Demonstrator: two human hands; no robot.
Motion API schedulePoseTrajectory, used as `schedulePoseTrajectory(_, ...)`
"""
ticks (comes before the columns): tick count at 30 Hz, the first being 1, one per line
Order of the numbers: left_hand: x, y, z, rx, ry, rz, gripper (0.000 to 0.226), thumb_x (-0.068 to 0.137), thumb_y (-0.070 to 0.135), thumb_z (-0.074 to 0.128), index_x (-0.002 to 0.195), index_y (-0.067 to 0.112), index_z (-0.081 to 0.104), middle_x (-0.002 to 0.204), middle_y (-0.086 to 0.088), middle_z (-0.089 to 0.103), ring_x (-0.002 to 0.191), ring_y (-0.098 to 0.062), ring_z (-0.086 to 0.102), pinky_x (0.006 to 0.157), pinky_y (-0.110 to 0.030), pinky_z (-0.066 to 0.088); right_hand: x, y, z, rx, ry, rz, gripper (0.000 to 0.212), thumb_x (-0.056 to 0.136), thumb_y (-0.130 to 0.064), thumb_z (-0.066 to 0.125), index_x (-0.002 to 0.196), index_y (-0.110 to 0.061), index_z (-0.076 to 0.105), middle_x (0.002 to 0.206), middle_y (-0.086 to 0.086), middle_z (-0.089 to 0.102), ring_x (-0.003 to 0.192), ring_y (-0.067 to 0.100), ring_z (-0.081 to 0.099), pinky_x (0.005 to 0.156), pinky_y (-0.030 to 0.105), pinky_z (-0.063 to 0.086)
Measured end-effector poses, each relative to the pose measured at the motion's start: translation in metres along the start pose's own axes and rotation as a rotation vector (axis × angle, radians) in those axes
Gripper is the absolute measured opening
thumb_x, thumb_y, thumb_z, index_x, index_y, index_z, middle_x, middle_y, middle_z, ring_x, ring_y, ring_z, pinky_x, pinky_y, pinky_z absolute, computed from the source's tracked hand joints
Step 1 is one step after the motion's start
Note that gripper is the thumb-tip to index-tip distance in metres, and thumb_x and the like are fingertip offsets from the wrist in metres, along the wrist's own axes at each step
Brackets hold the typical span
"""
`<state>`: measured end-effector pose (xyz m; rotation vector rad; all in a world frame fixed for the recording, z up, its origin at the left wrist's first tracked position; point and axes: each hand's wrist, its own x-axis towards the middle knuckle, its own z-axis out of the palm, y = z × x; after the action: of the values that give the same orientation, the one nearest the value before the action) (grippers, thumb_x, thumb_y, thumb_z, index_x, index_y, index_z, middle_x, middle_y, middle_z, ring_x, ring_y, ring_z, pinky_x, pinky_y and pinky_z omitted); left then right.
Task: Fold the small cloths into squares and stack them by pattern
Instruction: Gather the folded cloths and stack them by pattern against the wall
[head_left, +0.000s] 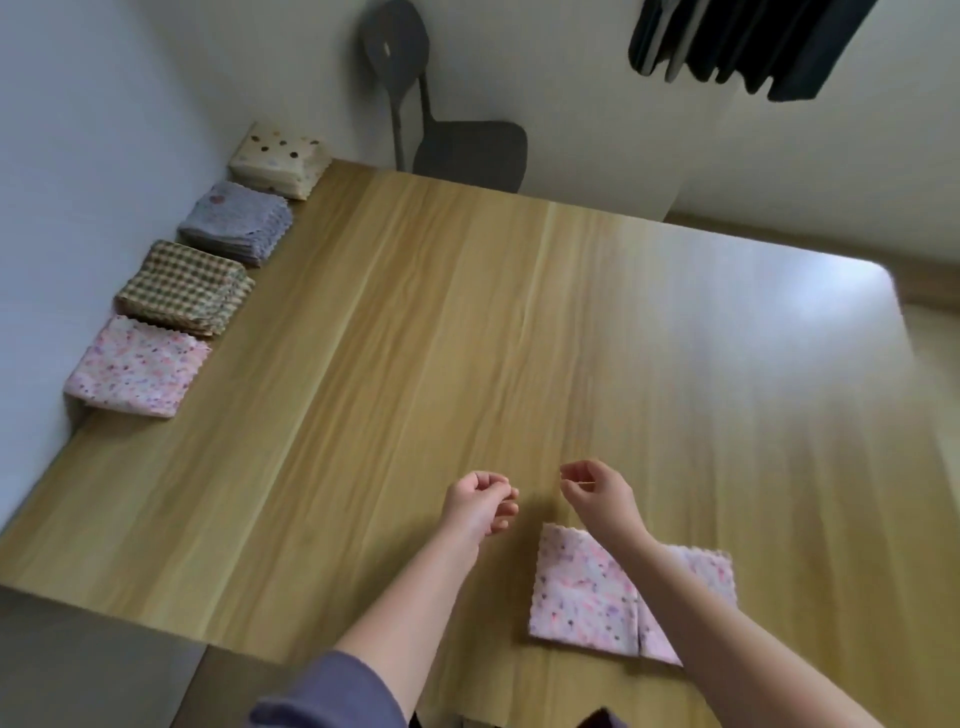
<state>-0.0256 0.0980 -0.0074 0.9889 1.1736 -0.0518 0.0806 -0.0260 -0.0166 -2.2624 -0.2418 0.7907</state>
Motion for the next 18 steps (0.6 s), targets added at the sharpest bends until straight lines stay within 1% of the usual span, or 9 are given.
schedulePoseTrajectory(2,-0.008,-0.014,0.028,0.18,-0.006,0.052,0.014,0.086,0.003,0.055,0.08,0.015,0.056,0.077,-0.002,0.065,0.061,-0.012,0.058,0.051,-0.022,0.043,-0.008,0.028,-0.031,-0.029,0.02,0.017,0.018,0.09,-0.009,0.058,0.106,-0.01,0.066,0.099,-0.001,0.066,0.087,0.011,0.059,0.074,0.018,0.04)
schedulePoseTrajectory(3,-0.013,-0.02,0.041,0.297,0.0,0.098,0.014,0.083,0.004,0.056,0.078,0.017,0.056,0.076,0.0,0.063,0.062,-0.012,0.056,0.052,-0.022,0.042,-0.011,0.041,-0.045,-0.055,0.024,0.022,0.019,0.089,-0.008,0.057,0.107,-0.01,0.066,0.1,-0.002,0.065,0.089,0.011,0.06,0.075,0.018,0.039)
schedulePoseTrajectory(6,-0.025,-0.034,0.067,0.816,-0.038,0.333,0.007,0.08,0.015,0.058,0.081,0.022,0.057,0.077,0.009,0.06,0.071,-0.011,0.055,0.06,-0.023,0.043,-0.014,0.075,-0.077,-0.221,-0.031,-0.005,0.025,0.087,-0.01,0.06,0.112,-0.012,0.064,0.107,-0.001,0.064,0.097,0.015,0.059,0.079,0.021,0.04)
schedulePoseTrajectory(7,-0.027,-0.04,0.075,0.997,-0.085,0.41,0.005,0.082,0.021,0.057,0.086,0.024,0.057,0.083,0.009,0.061,0.077,-0.012,0.057,0.064,-0.025,0.045,-0.014,0.084,-0.084,-0.301,-0.062,-0.018,0.027,0.087,-0.013,0.06,0.114,-0.014,0.064,0.11,-0.002,0.064,0.1,0.016,0.059,0.083,0.024,0.043)
schedulePoseTrajectory(9,-0.031,-0.052,0.09,1.267,-0.187,0.521,0.015,0.085,0.031,0.057,0.098,0.024,0.058,0.099,0.005,0.06,0.093,-0.016,0.057,0.077,-0.03,0.047,-0.018,0.102,-0.098,-0.474,-0.112,-0.052,0.029,0.087,-0.023,0.059,0.117,-0.022,0.061,0.114,-0.005,0.061,0.104,0.016,0.057,0.09,0.032,0.047)
schedulePoseTrajectory(11,-0.028,-0.063,0.099,1.469,-0.223,0.596,0.026,0.087,0.034,0.058,0.109,0.021,0.055,0.111,0.0,0.054,0.104,-0.02,0.051,0.087,-0.034,0.043,-0.023,0.112,-0.106,-0.646,-0.153,-0.134,0.032,0.088,-0.038,0.059,0.119,-0.029,0.057,0.114,-0.008,0.056,0.108,0.015,0.052,0.094,0.034,0.042)
schedulePoseTrajectory(13,-0.025,-0.071,0.103,1.593,-0.172,0.676,0.031,0.088,0.033,0.059,0.114,0.02,0.05,0.115,-0.001,0.047,0.108,-0.021,0.047,0.091,-0.034,0.04,-0.025,0.119,-0.112,-0.779,-0.171,-0.224,0.032,0.089,-0.045,0.056,0.118,-0.032,0.054,0.114,-0.009,0.054,0.108,0.014,0.049,0.093,0.032,0.037)
schedulePoseTrajectory(15,-0.023,-0.075,0.105,1.604,-0.064,0.698,0.034,0.089,0.036,0.059,0.119,0.022,0.048,0.117,-0.001,0.045,0.11,-0.021,0.047,0.093,-0.034,0.039,-0.024,0.126,-0.117,-0.839,-0.166,-0.259,0.026,0.091,-0.043,0.052,0.114,-0.031,0.055,0.112,-0.009,0.056,0.105,0.013,0.05,0.091,0.03,0.036)
schedulePoseTrajectory(18,-0.021,-0.069,0.105,1.572,0.163,0.631,0.045,0.088,0.044,0.06,0.124,0.023,0.044,0.122,0.0,0.044,0.114,-0.02,0.046,0.093,-0.033,0.038,-0.02,0.135,-0.122,-0.782,-0.147,-0.185,0.018,0.094,-0.04,0.047,0.097,-0.026,0.058,0.099,-0.008,0.056,0.095,0.013,0.052,0.086,0.029,0.038)
